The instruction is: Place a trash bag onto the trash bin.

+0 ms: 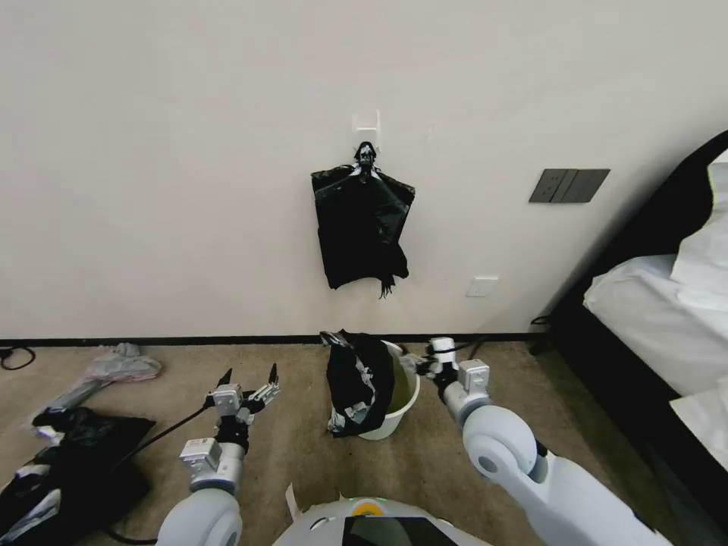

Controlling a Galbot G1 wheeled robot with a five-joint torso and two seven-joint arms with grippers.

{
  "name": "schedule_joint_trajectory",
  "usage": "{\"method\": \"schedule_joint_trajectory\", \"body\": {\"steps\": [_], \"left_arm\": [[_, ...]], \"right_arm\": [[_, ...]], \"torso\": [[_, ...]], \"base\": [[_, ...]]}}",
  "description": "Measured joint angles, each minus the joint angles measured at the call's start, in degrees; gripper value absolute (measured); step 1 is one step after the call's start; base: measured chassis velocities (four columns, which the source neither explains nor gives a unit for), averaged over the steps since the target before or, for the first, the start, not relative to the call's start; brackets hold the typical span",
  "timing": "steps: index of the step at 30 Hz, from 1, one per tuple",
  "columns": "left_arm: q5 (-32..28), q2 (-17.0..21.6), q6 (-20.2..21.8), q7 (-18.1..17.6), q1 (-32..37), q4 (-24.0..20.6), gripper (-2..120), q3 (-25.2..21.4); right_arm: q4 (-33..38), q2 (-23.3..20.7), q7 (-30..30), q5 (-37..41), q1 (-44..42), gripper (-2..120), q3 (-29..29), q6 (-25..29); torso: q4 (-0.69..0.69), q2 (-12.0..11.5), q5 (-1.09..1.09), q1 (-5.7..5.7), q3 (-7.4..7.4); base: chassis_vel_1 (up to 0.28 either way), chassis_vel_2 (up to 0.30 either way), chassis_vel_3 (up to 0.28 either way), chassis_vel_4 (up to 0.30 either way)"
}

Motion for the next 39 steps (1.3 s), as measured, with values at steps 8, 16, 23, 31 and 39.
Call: {"method": "schedule_joint_trajectory", "body": {"steps": [8,16,23,31,39], "left_arm": [[1.7,-0.1,0.84,0.1,-0.04,-0.03,100,1.2],[2.64,-0.29,2.77,0.1,-2.45,0.77,100,3.54],[3.07,0.44,4.29,0.04,-4.93,1.16,100,5.68],[3.24,0.96,5.43,-0.08,-6.59,1.51,100,7.57],[3.57,1.66,5.94,-0.11,-7.2,1.6,100,8.88]], "right_arm": [[-0.22,-1.31,-3.66,11.76,13.27,100,-8.99,-9.42],[-4.61,0.93,1.05,11.06,19.67,98,-17.9,-11.93],[-7.24,0.9,5.67,10.84,22.01,88,-22.36,-11.93],[-7.07,-1.58,7.29,10.18,22.7,58,-25.44,-11.92],[-7.21,-2.02,7.84,9.97,22.87,27,-26.61,-11.85]], "torso": [[0.0,0.0,0.0,0.0,0.0],[-0.01,0.0,0.0,0.0,0.01],[-0.01,0.0,0.01,0.0,0.01],[-0.01,0.0,0.0,0.0,0.01],[-0.01,0.0,0.0,0.0,0.01]], "base": [[0.0,0.0,0.0,0.0],[0.0,0.0,0.0,0.0],[0.0,0.0,0.0,0.0],[0.0,0.0,0.0,0.0],[0.0,0.0,0.0,0.0]]}}
